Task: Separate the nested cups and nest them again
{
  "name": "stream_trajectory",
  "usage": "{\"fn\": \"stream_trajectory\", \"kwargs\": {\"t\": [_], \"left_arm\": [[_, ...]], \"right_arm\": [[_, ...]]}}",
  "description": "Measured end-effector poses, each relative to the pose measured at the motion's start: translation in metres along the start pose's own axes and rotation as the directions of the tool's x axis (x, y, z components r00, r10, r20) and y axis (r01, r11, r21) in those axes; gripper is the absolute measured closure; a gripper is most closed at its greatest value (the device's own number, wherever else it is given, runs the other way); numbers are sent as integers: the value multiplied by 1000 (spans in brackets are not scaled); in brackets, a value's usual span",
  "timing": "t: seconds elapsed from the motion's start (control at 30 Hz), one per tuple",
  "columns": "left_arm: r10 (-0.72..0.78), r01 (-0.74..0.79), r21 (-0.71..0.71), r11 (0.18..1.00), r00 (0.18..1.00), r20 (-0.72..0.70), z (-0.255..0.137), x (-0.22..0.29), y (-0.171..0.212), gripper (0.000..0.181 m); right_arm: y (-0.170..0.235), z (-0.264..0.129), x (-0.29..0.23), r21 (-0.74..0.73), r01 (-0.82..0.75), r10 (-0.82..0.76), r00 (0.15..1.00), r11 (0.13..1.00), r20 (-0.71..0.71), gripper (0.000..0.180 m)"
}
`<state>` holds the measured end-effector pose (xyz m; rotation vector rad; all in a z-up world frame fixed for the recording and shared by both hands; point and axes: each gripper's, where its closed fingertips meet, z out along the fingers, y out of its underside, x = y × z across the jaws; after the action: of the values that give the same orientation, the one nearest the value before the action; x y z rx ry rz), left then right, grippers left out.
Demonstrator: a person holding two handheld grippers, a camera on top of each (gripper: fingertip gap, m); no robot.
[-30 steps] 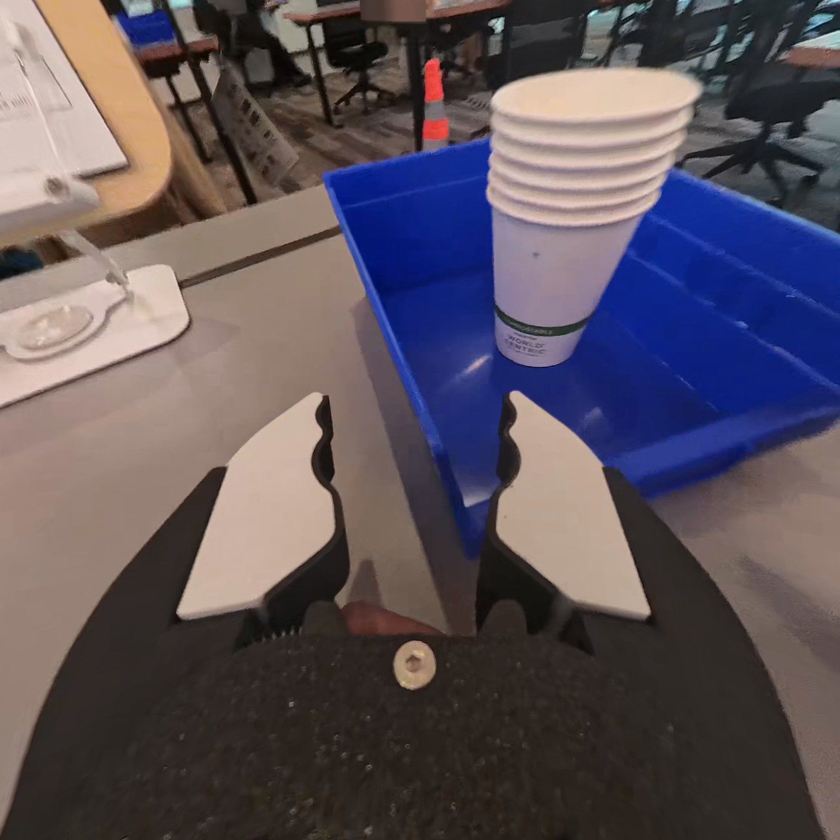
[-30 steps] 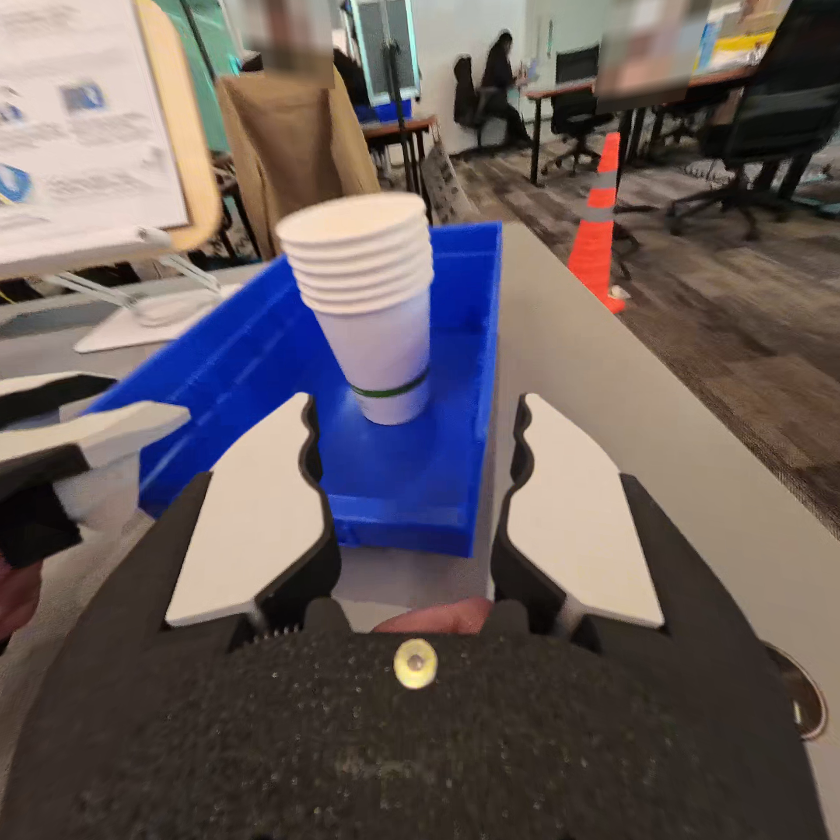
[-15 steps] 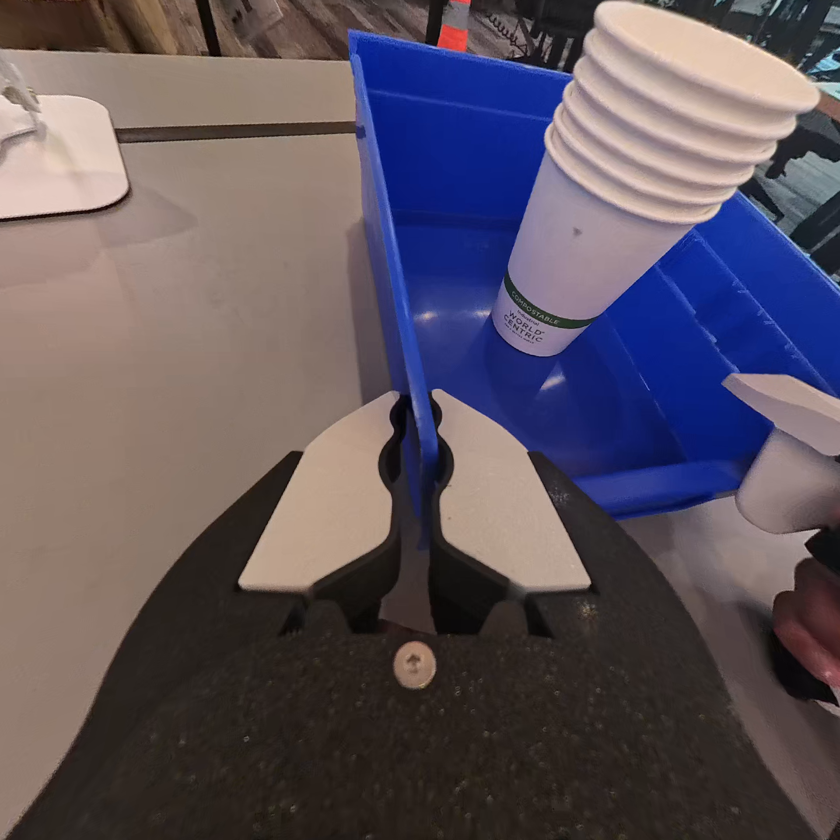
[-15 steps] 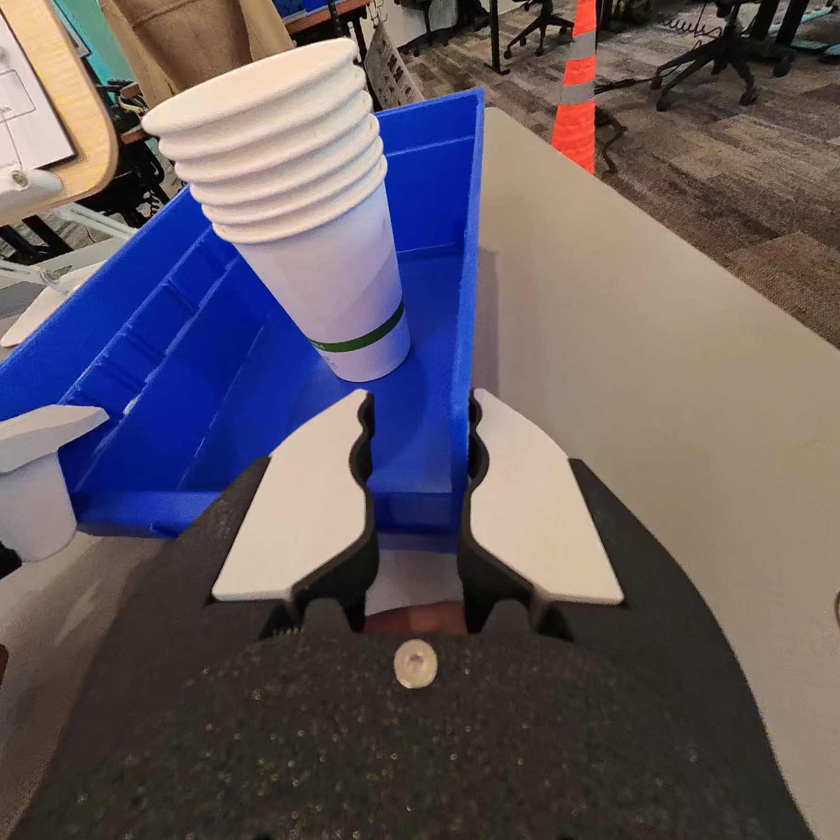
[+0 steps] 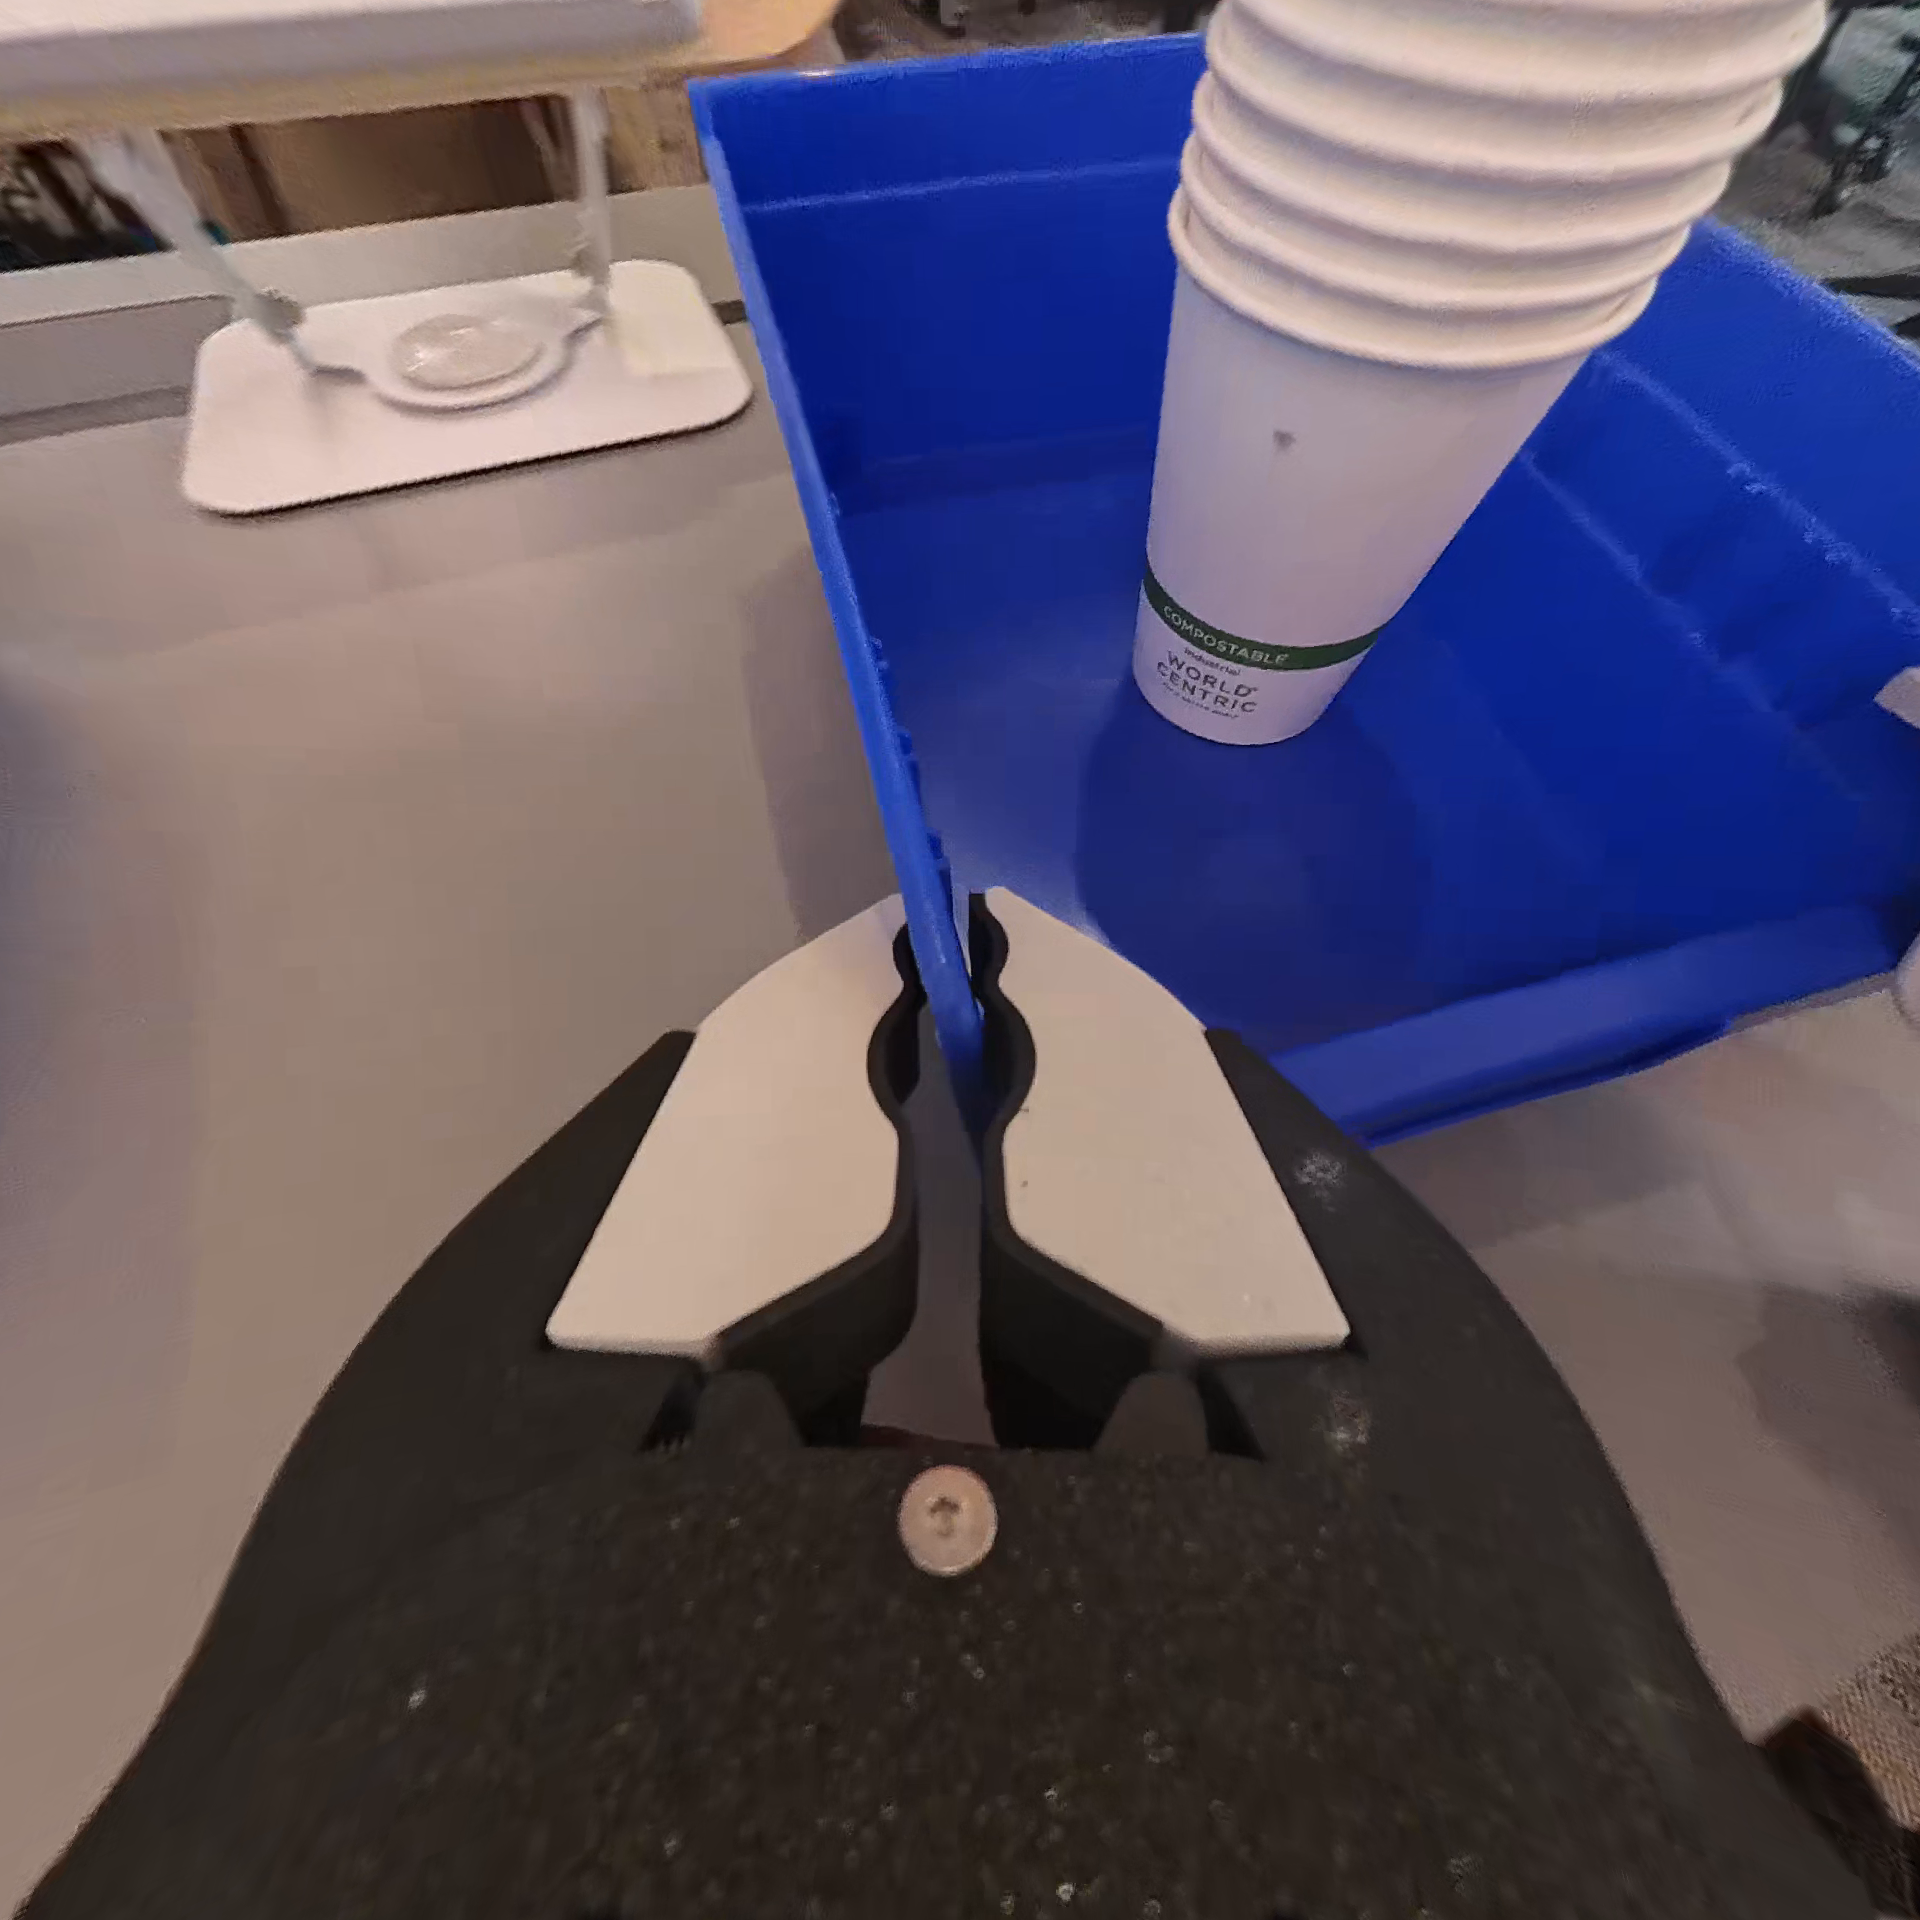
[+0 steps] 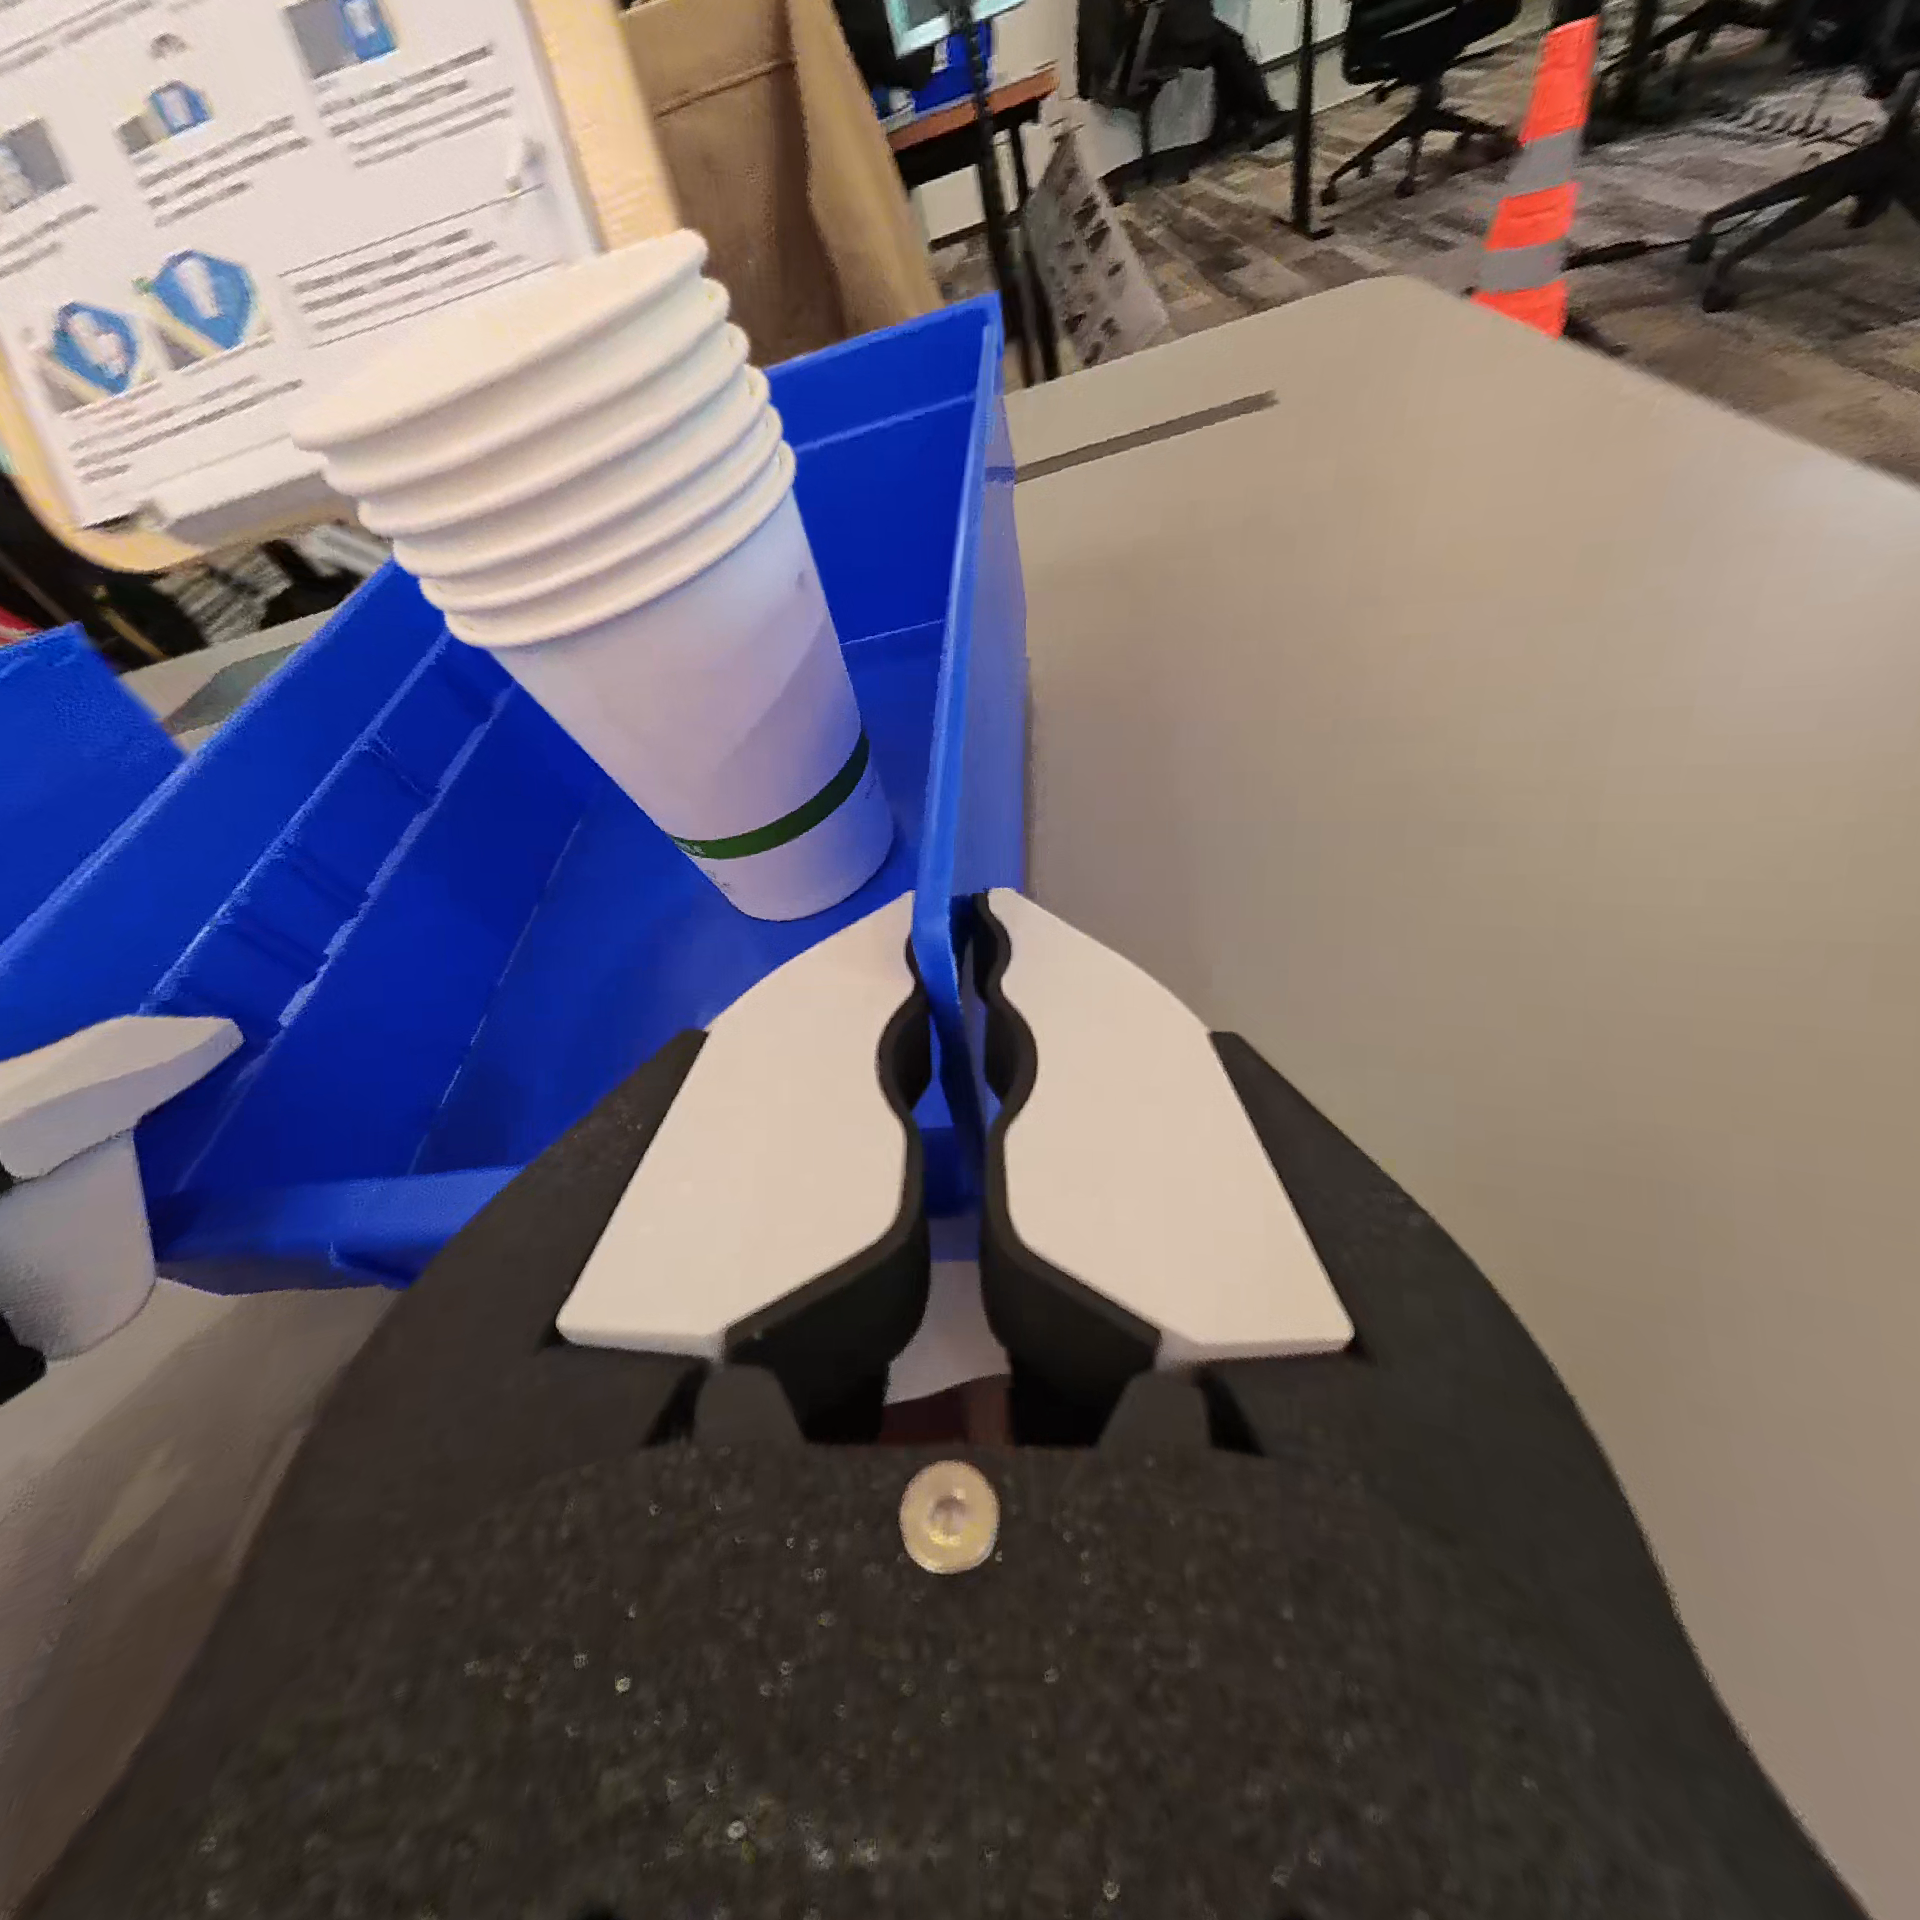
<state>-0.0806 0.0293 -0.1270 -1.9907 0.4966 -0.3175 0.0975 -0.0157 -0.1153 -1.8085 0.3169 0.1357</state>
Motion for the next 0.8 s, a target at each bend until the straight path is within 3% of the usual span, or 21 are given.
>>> {"fn": "stream_trajectory", "kwargs": {"t": [0.3, 0.57, 0.6, 0.63, 0.7, 0.8], "left_arm": [[-68, 70, -10, 997, 985, 158, -74, -98, 38, 172], [-154, 151, 29, 988, 973, 170, -82, -131, 45, 169], [-160, 155, 38, 987, 975, 154, -82, -131, 45, 163], [-176, 172, 46, 984, 976, 124, -83, -128, 45, 144], [-249, 246, 56, 968, 968, 42, -98, -122, 48, 125], [-333, 337, 112, 935, 941, -58, -142, -126, 53, 123]], "right_arm": [[33, 12, -116, -90, 68, -50, 979, 994, 196, 176], [47, 19, -146, -85, 108, -84, 966, 990, 246, 172], [46, 18, -147, -86, 97, -70, 960, 992, 269, 170], [44, 15, -151, -67, 88, -63, 947, 994, 316, 157], [40, 4, -146, -45, 106, -82, 924, 993, 374, 124], [31, -22, -136, 31, 89, -93, 862, 996, 498, 119]]}}
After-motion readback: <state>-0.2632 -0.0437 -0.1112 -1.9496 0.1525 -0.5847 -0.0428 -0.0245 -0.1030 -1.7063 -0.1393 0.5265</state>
